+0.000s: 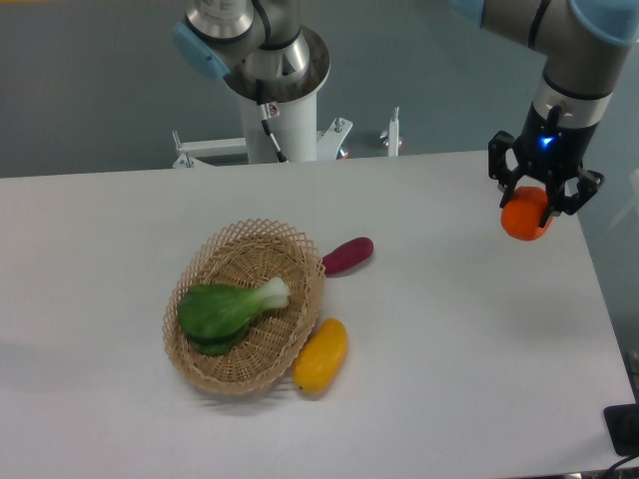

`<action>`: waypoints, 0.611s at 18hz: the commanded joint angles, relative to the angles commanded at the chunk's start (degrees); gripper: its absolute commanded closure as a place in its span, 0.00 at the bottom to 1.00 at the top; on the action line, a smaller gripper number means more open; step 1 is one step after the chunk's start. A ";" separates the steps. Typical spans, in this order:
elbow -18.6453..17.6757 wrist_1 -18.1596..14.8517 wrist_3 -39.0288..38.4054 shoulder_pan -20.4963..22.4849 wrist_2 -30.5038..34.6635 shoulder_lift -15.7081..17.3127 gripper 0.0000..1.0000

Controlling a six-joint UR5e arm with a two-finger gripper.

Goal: Place the orange on the table
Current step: 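Carry the held orange with the gripper toward the purple sweet potato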

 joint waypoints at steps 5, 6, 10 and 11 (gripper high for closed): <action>-0.35 0.00 0.00 0.09 -0.17 0.00 0.59; -0.44 0.00 -0.17 0.00 -0.26 0.00 0.59; -1.05 0.00 -0.79 -0.53 -0.44 0.00 0.59; -1.05 0.09 -1.92 -0.79 -0.35 -0.09 0.59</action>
